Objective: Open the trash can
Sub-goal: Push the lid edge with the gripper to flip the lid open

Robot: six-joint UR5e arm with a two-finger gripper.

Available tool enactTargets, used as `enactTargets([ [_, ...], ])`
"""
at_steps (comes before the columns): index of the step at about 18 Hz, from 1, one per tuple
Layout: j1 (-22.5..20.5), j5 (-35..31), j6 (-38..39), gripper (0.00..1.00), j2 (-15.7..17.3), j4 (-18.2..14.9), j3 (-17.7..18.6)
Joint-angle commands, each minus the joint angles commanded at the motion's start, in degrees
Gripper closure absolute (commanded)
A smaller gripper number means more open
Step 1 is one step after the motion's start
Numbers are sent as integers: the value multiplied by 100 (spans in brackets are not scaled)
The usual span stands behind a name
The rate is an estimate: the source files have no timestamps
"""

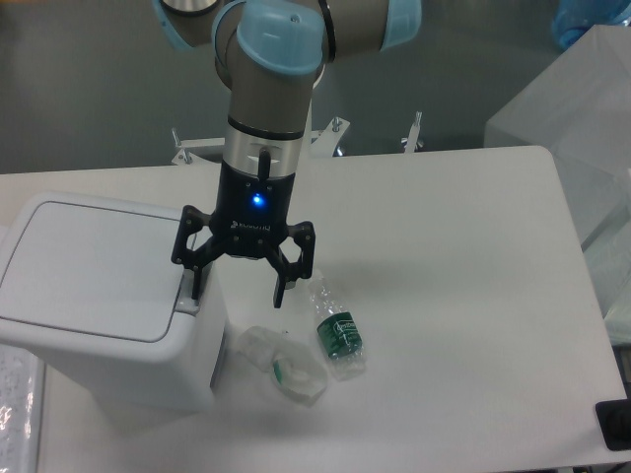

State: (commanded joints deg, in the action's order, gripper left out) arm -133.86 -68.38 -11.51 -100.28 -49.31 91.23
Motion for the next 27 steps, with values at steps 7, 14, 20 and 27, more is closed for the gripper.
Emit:
enactTargets([
  [7,0,0,-26,0,-9,0,0],
  [14,0,0,-18,0,-18,0,-17],
  [20,-35,18,-70,0,79,0,-202],
  [27,-325,-272,-140,0,105,0,-510],
])
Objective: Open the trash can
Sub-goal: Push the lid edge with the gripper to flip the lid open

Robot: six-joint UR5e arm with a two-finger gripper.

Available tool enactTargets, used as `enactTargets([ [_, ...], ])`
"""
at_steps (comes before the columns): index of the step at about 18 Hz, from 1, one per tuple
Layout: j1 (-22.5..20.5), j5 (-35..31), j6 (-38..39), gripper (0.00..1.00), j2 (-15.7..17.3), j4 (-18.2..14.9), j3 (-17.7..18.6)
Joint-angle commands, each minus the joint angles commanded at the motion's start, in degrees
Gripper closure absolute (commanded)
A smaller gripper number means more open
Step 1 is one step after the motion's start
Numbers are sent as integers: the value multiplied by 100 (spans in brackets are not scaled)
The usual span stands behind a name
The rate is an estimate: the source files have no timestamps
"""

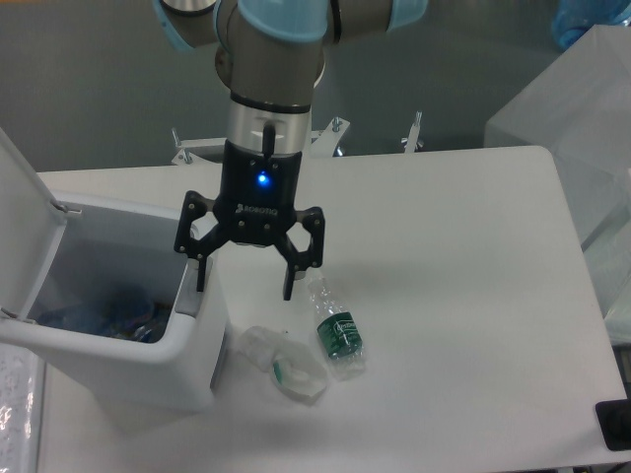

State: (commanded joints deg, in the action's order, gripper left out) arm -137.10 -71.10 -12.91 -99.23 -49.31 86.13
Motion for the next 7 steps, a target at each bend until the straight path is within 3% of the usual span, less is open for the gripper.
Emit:
enactTargets([
  [7,-448,-1143,-1572,0,-17,-79,131],
])
